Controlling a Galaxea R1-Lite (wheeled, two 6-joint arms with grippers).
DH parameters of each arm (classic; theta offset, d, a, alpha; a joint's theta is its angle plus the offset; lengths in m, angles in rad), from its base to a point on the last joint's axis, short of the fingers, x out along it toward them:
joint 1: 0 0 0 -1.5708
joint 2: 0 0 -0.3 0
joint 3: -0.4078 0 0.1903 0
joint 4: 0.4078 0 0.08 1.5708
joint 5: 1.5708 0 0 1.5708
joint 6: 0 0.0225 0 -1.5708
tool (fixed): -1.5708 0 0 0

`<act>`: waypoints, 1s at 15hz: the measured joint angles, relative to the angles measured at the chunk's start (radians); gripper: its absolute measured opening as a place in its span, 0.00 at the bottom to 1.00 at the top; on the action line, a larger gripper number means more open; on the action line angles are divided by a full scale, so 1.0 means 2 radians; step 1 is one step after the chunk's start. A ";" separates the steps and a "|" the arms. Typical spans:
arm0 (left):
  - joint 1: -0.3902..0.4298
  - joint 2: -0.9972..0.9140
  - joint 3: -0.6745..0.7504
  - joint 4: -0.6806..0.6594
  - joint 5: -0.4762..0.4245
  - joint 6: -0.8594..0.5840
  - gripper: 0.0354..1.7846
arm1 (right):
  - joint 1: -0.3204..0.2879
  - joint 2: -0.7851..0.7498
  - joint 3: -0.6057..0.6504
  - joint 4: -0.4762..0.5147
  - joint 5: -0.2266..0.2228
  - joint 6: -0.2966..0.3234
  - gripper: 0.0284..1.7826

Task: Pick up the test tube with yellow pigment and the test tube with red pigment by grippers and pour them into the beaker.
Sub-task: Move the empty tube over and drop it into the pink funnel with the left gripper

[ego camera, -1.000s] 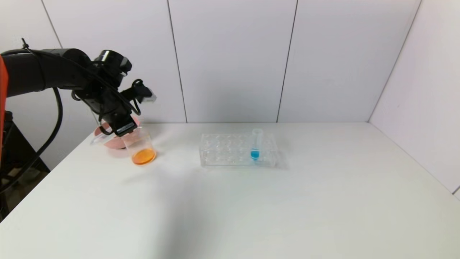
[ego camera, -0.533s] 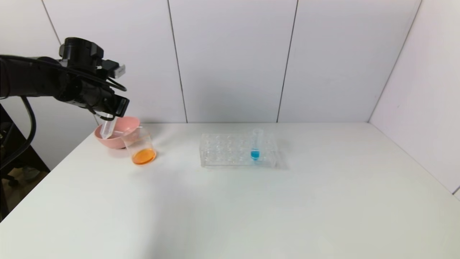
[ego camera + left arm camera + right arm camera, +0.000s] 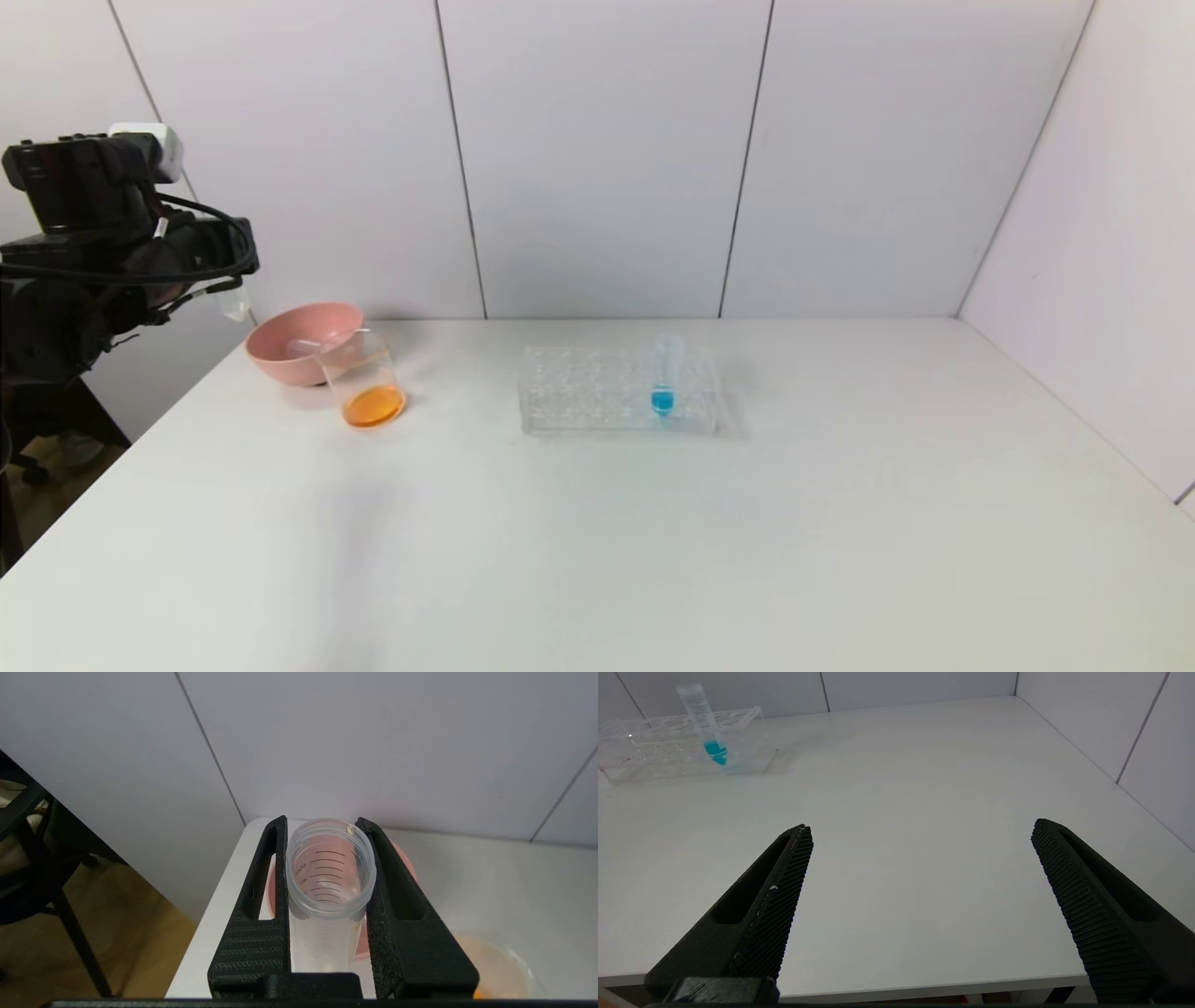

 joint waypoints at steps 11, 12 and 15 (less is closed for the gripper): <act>0.001 0.142 -0.048 -0.122 0.022 -0.077 0.25 | 0.000 0.000 0.000 0.000 0.000 0.000 0.96; 0.001 0.154 -0.057 -0.125 0.023 -0.076 0.25 | 0.000 0.000 0.000 0.000 0.000 0.000 0.96; 0.000 0.176 -0.069 -0.133 0.026 -0.077 0.29 | 0.000 0.000 0.000 0.000 0.000 0.000 0.96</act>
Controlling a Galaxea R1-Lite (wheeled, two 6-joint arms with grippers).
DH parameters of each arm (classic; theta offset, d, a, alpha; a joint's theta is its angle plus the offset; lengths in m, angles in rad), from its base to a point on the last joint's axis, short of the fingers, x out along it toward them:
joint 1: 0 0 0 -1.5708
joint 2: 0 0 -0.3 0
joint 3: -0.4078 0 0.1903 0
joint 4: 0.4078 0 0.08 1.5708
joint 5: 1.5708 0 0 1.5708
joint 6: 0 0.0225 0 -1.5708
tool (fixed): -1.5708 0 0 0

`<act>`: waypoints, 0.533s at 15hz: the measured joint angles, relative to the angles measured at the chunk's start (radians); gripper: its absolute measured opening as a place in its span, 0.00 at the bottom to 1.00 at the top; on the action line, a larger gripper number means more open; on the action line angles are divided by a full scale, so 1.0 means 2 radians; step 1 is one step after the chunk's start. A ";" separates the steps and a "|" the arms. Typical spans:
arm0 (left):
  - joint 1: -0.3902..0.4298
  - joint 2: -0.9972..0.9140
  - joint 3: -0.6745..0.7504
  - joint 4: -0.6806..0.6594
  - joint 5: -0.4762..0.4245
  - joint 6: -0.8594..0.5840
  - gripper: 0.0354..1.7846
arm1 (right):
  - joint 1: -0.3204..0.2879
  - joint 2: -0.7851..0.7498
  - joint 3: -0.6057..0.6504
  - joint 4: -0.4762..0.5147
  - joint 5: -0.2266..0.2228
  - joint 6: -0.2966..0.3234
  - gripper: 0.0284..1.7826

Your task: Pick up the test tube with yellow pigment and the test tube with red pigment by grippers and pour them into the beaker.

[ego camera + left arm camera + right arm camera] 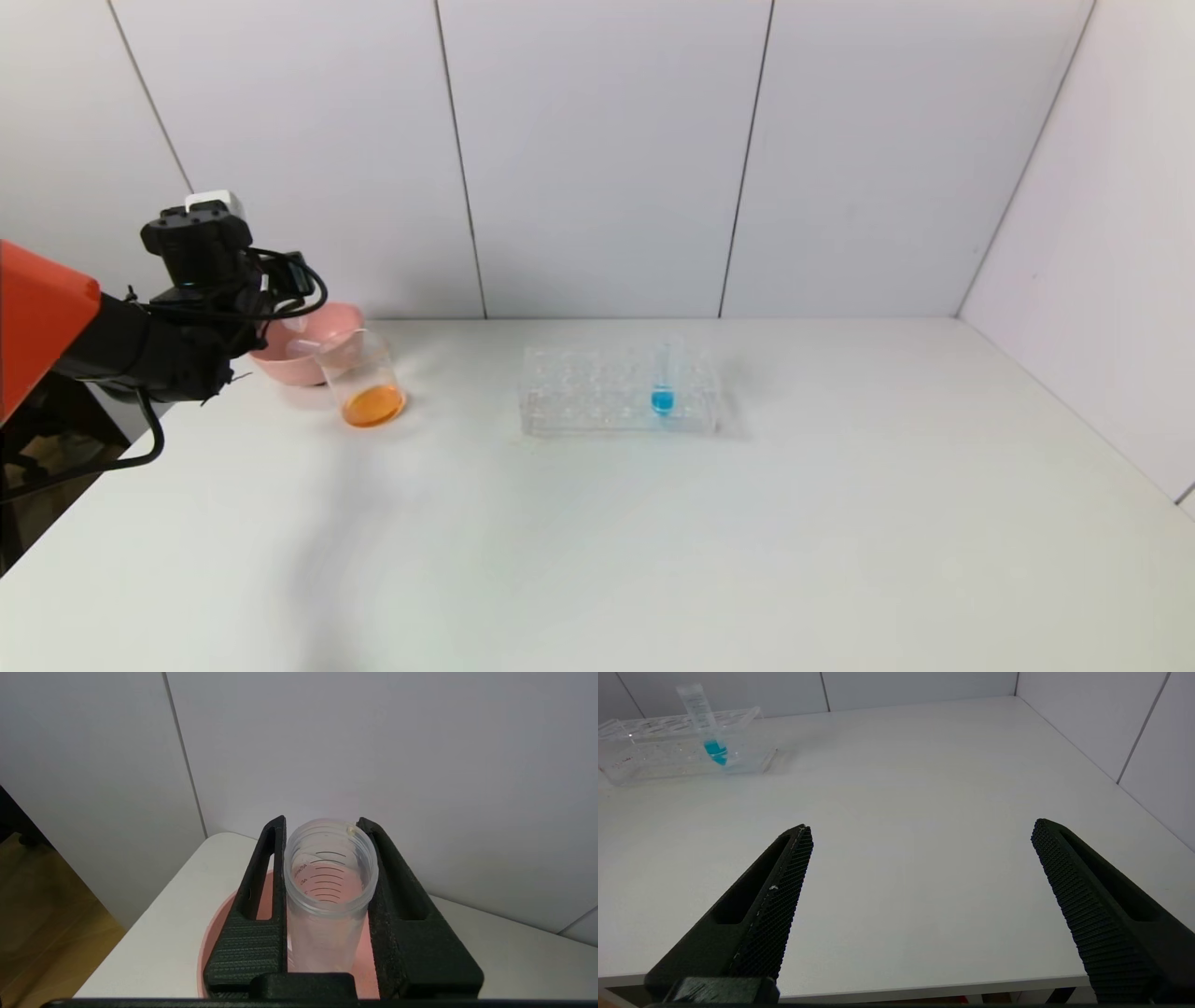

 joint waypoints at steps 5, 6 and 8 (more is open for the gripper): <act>0.000 0.010 0.002 -0.025 0.001 0.001 0.63 | 0.000 0.000 0.000 0.000 0.000 0.000 0.96; 0.000 0.010 0.002 -0.025 0.001 0.000 0.73 | 0.000 0.000 0.000 0.000 0.000 0.000 0.96; 0.000 0.006 0.004 -0.028 0.001 0.000 0.87 | 0.000 0.000 0.000 0.000 0.000 0.000 0.96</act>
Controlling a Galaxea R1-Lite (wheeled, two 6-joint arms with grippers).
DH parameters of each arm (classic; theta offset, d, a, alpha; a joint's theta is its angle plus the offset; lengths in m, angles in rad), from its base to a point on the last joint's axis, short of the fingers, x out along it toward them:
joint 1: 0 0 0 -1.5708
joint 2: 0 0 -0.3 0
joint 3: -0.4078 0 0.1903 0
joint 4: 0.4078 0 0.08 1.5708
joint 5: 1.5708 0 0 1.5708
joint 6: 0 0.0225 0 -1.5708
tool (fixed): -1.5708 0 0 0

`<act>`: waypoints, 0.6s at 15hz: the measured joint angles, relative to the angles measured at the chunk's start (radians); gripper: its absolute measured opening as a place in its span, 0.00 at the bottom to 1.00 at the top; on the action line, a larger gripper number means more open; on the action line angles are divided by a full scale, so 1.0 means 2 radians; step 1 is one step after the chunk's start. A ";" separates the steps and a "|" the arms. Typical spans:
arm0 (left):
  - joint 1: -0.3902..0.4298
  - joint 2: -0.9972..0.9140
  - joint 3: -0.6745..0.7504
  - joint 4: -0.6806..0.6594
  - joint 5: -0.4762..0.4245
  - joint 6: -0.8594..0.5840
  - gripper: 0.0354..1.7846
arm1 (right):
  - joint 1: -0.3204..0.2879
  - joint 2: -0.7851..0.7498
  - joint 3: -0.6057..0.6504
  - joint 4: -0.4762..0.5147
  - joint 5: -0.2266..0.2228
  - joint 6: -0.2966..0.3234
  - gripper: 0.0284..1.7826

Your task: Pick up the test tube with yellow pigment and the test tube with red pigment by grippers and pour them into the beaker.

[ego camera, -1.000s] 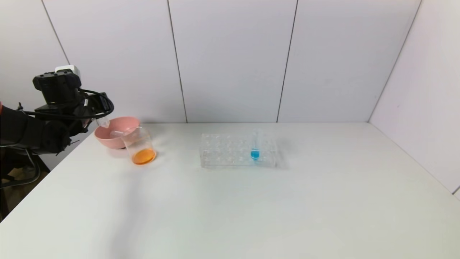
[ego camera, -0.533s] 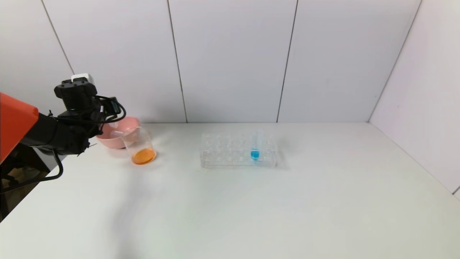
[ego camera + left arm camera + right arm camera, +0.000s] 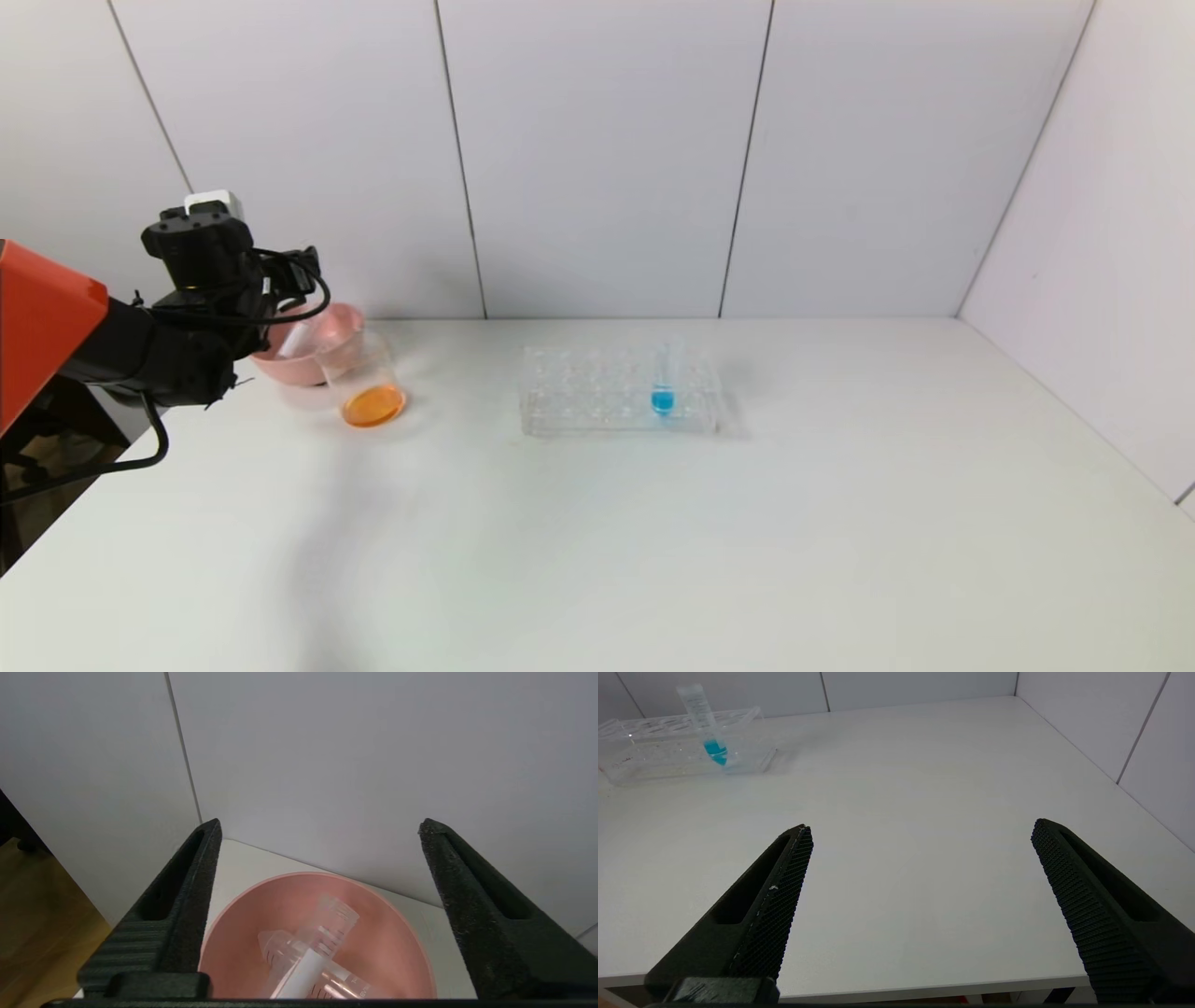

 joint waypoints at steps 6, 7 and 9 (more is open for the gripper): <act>-0.013 -0.115 0.123 -0.022 -0.020 -0.001 1.00 | 0.000 0.000 0.000 0.000 0.000 0.000 0.96; -0.016 -0.149 0.155 -0.022 -0.033 -0.001 0.99 | 0.000 0.000 0.000 0.000 0.000 0.000 0.96; -0.027 -0.227 0.225 -0.021 -0.064 0.000 0.99 | 0.000 0.000 0.000 0.000 0.000 0.000 0.96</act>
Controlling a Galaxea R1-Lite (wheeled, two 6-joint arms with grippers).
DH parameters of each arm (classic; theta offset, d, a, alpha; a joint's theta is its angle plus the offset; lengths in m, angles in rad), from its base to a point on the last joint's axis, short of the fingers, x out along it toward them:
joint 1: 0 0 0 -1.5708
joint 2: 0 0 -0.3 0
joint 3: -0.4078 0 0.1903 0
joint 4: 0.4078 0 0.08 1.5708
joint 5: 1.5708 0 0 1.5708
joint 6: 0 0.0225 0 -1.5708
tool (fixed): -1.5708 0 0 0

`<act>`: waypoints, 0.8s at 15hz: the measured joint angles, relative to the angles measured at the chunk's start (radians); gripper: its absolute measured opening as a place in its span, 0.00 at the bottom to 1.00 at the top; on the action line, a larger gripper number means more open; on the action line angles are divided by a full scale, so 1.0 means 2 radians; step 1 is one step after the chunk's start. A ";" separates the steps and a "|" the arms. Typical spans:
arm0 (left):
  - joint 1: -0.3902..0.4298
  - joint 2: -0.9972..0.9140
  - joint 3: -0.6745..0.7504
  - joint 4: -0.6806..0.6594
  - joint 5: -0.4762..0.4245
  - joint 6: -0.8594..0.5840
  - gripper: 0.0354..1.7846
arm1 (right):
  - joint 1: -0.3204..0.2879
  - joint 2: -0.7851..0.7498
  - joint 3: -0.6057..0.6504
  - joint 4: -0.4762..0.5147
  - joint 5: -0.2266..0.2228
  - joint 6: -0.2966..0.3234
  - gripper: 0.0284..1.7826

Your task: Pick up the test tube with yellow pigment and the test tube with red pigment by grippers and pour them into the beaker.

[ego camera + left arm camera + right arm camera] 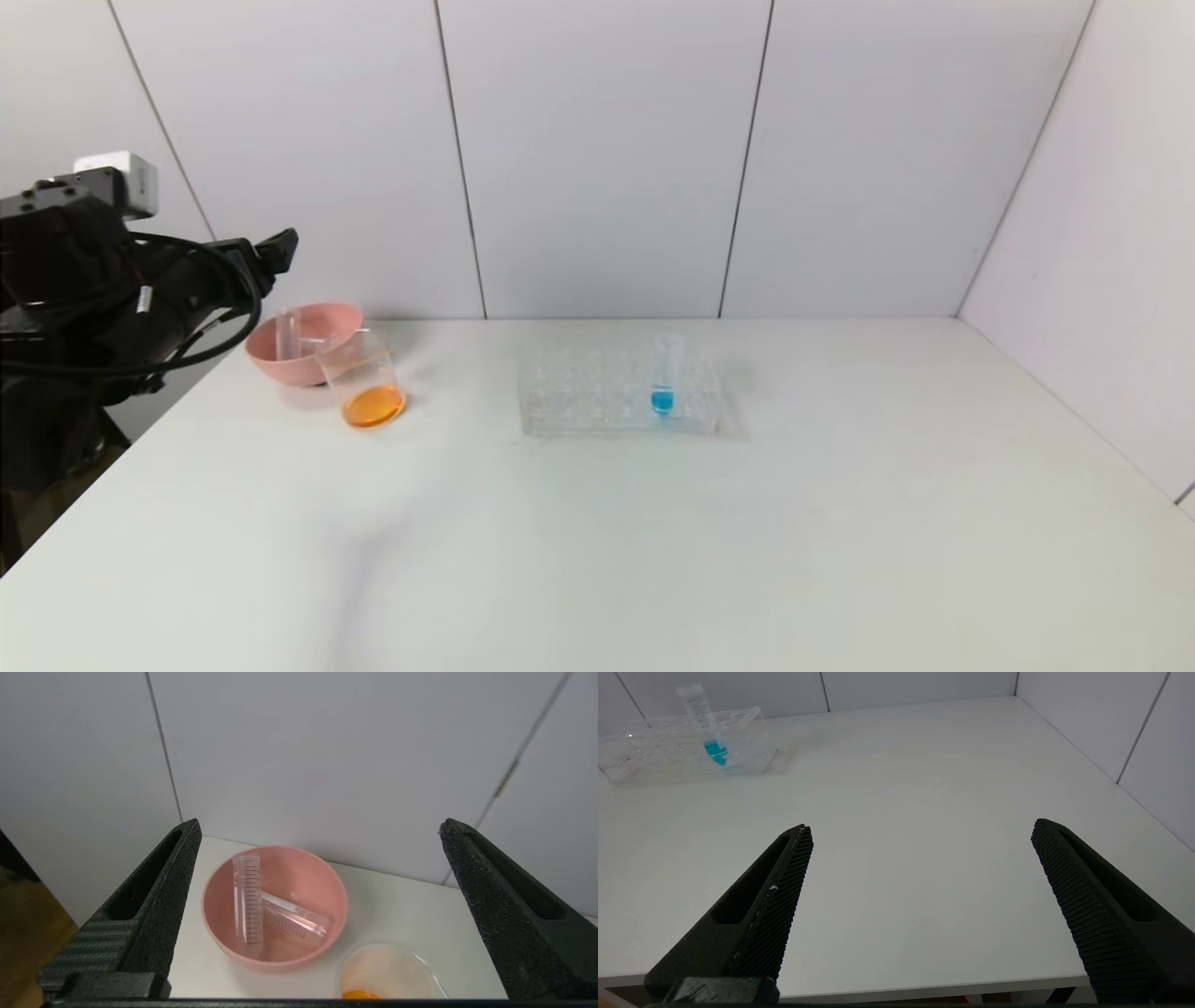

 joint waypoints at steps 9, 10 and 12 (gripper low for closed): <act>-0.031 -0.362 0.248 0.059 -0.054 0.028 0.99 | 0.000 0.000 0.000 0.000 0.000 0.000 0.96; -0.032 -0.408 0.254 0.092 -0.059 0.032 0.99 | 0.000 0.000 0.000 0.000 0.000 0.000 0.96; -0.032 -0.506 0.258 0.174 -0.074 0.036 0.99 | 0.000 0.000 0.000 0.000 0.000 0.000 0.96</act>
